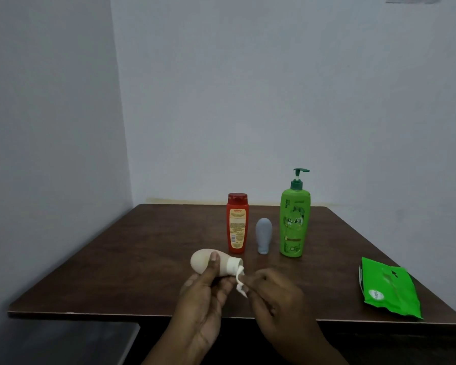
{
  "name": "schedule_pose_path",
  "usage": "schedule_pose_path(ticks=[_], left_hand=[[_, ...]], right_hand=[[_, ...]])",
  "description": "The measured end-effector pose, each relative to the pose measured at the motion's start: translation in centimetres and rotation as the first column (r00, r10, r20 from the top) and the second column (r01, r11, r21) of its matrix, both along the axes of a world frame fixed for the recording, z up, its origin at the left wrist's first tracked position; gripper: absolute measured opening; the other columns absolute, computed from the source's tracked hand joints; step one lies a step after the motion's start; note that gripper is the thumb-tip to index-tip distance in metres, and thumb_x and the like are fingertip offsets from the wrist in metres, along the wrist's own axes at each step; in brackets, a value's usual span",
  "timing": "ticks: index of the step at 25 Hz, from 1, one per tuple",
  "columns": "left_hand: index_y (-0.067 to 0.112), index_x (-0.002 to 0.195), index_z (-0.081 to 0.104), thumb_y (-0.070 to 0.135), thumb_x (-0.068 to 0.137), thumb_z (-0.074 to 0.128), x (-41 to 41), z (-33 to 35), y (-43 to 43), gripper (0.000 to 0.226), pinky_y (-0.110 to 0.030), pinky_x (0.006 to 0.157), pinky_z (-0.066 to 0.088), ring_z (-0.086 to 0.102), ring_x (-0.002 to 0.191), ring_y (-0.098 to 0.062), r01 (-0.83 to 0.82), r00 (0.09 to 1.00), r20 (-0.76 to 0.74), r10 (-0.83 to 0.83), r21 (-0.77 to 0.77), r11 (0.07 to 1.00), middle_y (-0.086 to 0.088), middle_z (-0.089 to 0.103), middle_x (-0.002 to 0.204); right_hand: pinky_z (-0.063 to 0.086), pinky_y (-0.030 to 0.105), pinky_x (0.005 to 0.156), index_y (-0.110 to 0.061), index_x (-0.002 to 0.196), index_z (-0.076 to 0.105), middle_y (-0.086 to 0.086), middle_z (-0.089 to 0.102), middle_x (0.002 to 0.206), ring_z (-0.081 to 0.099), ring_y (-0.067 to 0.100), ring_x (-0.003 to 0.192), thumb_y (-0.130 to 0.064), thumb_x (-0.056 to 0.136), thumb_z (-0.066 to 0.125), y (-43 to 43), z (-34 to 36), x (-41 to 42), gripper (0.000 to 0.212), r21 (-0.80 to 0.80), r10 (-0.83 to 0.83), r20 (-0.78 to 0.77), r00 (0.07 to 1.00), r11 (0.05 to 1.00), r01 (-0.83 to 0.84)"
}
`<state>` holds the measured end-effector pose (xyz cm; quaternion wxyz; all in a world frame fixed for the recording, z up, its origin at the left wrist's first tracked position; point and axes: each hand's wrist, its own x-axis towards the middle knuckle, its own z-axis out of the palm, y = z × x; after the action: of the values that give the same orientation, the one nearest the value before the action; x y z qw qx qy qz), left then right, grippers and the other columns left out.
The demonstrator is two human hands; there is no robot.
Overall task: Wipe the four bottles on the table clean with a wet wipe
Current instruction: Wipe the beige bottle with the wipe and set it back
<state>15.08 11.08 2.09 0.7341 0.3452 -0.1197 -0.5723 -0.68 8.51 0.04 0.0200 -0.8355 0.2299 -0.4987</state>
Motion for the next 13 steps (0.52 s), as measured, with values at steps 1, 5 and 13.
schedule_pose_path(ticks=[1, 5, 13], left_hand=[[0.0, 0.118, 0.061, 0.014, 0.092, 0.072, 0.5, -0.1, -0.8, 0.032, -0.044, 0.081, 0.065, 0.073, 0.102, -0.035, -0.035, 0.997, 0.073, 0.033, 0.026, 0.999, -0.025, 0.074, 0.111], [0.011, 0.129, 0.059, 0.02, 0.091, 0.074, 4.1, 0.1, -6.3, 0.042, -0.044, 0.091, 0.06, 0.068, 0.107, -0.028, -0.188, 0.828, 0.547, 0.12, 0.07, 0.98, -0.013, 0.069, 0.121], [0.018, 0.133, 0.057, 0.017, 0.086, 0.08, 9.7, -1.7, -15.4, 0.052, -0.035, 0.09, 0.059, 0.067, 0.11, -0.016, -0.066, 0.282, 0.958, -0.062, 0.083, 0.994, -0.002, 0.068, 0.13]], right_hand=[[0.049, 0.02, 0.074, -0.018, 0.11, 0.072, -0.008, 0.064, 0.098, 0.061, 0.002, 0.089, -0.006, 0.086, 0.066, -0.6, 0.4, -0.5, 0.028, 0.024, -0.001, 0.018, 1.0, 1.0, 0.0], [0.052, 0.019, 0.07, -0.028, 0.104, 0.074, -0.017, 0.068, 0.093, 0.065, 0.001, 0.084, -0.01, 0.088, 0.068, -4.2, -0.4, -2.4, 0.024, 0.261, -0.152, 0.227, 0.962, 0.961, 0.09], [0.059, 0.029, 0.075, -0.028, 0.099, 0.075, -0.013, 0.076, 0.091, 0.071, 0.005, 0.085, -0.012, 0.09, 0.067, -8.7, -3.4, -4.1, 0.02, 0.627, -0.319, 0.425, 0.847, 0.779, -0.022]])
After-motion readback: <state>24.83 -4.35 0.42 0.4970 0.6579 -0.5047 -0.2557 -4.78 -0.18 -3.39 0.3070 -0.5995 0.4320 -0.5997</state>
